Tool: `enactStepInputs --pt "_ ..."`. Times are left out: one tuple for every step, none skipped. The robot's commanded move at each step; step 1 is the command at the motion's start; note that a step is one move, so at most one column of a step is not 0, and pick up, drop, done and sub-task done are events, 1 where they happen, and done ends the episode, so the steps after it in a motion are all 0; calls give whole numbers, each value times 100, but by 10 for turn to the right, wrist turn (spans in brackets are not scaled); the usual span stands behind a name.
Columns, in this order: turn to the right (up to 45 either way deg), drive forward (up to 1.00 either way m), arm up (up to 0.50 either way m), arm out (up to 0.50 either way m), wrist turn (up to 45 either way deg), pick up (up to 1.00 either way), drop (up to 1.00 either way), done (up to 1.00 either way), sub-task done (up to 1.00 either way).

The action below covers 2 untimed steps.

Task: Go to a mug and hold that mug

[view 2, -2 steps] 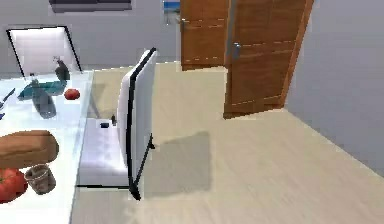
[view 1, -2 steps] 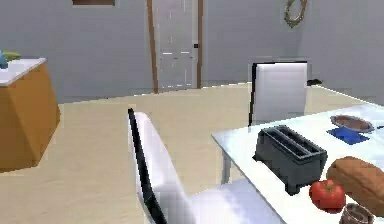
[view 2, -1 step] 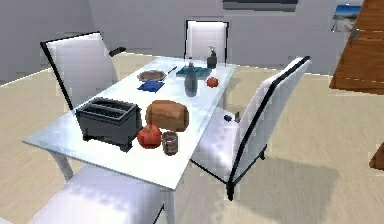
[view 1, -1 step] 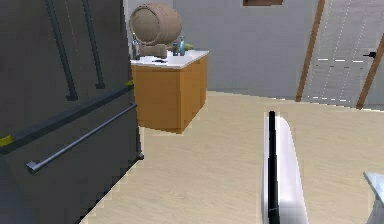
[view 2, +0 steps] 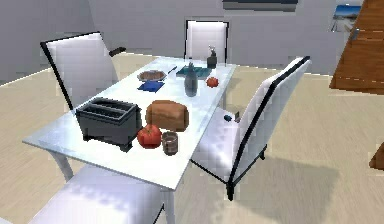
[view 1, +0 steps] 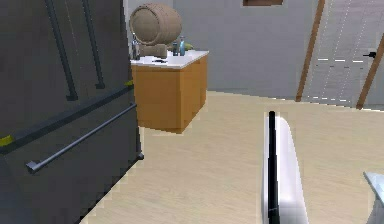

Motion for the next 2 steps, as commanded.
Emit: enactStepInputs --pt "0 0 30 0 0 0 0 0 0" --pt "0 0 0 48 0 0 0 0 0"
